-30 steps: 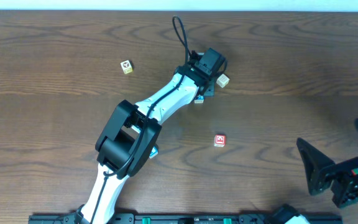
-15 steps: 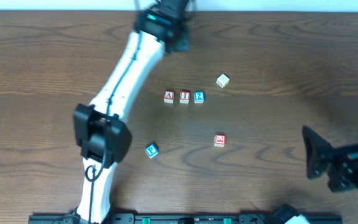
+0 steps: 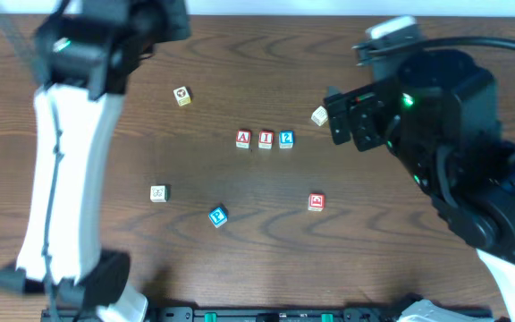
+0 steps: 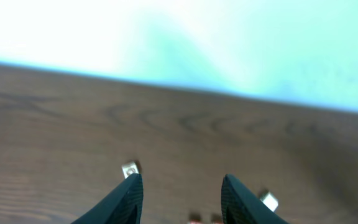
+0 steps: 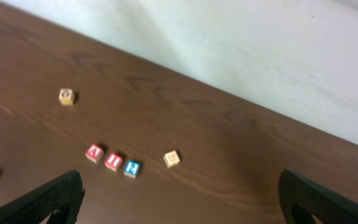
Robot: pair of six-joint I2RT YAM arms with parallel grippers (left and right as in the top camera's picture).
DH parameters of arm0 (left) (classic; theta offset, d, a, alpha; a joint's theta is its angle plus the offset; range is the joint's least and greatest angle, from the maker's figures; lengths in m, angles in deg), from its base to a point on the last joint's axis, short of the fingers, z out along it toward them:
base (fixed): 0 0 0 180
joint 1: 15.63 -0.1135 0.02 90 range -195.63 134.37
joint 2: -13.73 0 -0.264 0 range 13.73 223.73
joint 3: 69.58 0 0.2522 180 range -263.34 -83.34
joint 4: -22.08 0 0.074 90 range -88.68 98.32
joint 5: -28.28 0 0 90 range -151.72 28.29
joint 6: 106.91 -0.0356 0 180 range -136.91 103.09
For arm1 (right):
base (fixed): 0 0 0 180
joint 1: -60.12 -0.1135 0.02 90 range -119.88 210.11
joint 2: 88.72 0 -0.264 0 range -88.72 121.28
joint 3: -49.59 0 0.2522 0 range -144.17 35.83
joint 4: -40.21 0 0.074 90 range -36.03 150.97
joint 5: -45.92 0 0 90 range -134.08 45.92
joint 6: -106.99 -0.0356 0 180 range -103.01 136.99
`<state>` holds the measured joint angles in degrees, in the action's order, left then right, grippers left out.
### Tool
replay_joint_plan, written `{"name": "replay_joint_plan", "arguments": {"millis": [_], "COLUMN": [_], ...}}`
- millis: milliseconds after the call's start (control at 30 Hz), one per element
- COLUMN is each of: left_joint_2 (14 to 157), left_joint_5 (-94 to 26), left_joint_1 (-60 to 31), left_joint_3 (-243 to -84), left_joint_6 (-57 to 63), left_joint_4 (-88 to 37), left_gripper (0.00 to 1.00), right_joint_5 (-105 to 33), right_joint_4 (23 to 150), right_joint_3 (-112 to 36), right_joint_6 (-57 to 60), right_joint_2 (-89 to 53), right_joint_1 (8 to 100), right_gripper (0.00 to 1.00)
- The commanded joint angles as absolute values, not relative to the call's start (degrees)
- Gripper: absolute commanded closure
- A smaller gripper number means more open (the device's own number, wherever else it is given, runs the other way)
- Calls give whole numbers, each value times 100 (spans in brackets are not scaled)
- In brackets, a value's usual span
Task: Spell out Ai2
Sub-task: 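Move both grippers toward opposite ends of the 'A I 2' row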
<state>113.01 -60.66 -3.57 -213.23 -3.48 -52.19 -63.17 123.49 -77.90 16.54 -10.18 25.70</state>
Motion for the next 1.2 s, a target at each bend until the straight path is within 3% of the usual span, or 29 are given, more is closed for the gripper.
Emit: {"name": "replay_joint_plan", "arguments": {"millis": [0,233,333,400,433,567,633,833,1167], "left_joint_2": [10615,9336,9400,9575,9688,10128,10477,11588,12860], "left_joint_5": [-6129,-6127,-5829,-5305,-5047,-4485,-4184,-3530,-3357], "left_joint_1": [-624,-738,-742,-742,-742,-746,-746,-746,-746], "left_joint_3": [-20359,-17766,-17390,-17192,-17089,-16862,-16803,-16783,-16781], "left_joint_6": [-495,-453,-180,-103,-97,-60,-62,-147,-165], "left_joint_4": [-4878,-3496,-3813,-3903,-3890,-3822,-3789,-3566,-3162], "left_gripper": [57,55,56,58,69,88,94,94,94], "right_joint_5": [-6029,-5786,-4695,-3543,-2916,-864,-70,909,924], "right_joint_4": [12436,12401,12373,12237,12152,11778,11440,10939,10272], "right_joint_3": [-7814,-7089,-6339,-5790,-5539,-4866,-4566,-4306,-4306], "right_joint_6": [2127,2328,2280,2280,2282,2284,2284,2282,2159], "right_joint_2": [-1350,-2476,-2618,-2419,-2249,-1514,-926,571,2007], "right_joint_1": [2878,3997,4762,5324,5589,6179,6288,6157,5785], "right_gripper": [1,1,9,19,29,63,96,99,98]}}
